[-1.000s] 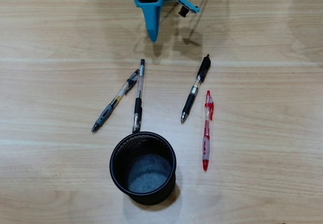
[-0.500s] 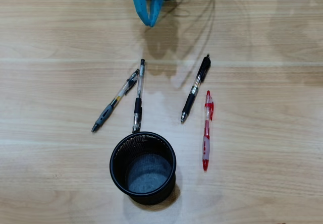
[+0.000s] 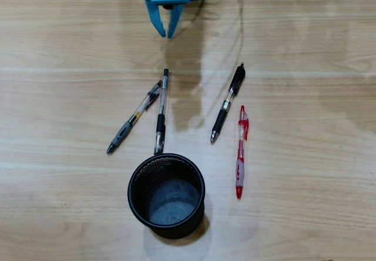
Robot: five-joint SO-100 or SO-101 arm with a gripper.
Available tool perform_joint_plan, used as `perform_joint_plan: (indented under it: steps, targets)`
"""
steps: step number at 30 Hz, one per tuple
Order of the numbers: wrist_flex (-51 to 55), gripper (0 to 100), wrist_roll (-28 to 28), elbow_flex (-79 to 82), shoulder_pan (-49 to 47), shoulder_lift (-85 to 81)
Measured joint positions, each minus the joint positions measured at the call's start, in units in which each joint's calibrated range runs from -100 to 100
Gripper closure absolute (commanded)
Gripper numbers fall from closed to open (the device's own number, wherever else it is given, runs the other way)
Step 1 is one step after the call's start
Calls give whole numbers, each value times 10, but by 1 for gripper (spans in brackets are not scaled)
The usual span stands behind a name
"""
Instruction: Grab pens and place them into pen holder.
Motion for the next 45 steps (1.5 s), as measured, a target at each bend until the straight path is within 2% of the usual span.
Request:
perform_joint_plan:
  steps: [7, 14, 16, 21, 28, 33, 38, 45]
  targets:
    - [10, 97, -17, -139, 6, 194]
    - [151, 97, -32, -323, 40, 346]
    - [165, 94, -33, -365, 50, 381]
    - [169, 87, -33, -412, 65, 454]
    - [169, 86, -33, -478, 66, 524]
    - [172, 86, -57, -551, 66, 590]
    - [172, 80, -65, -603, 61, 656]
    - [172, 80, -77, -635, 60, 749]
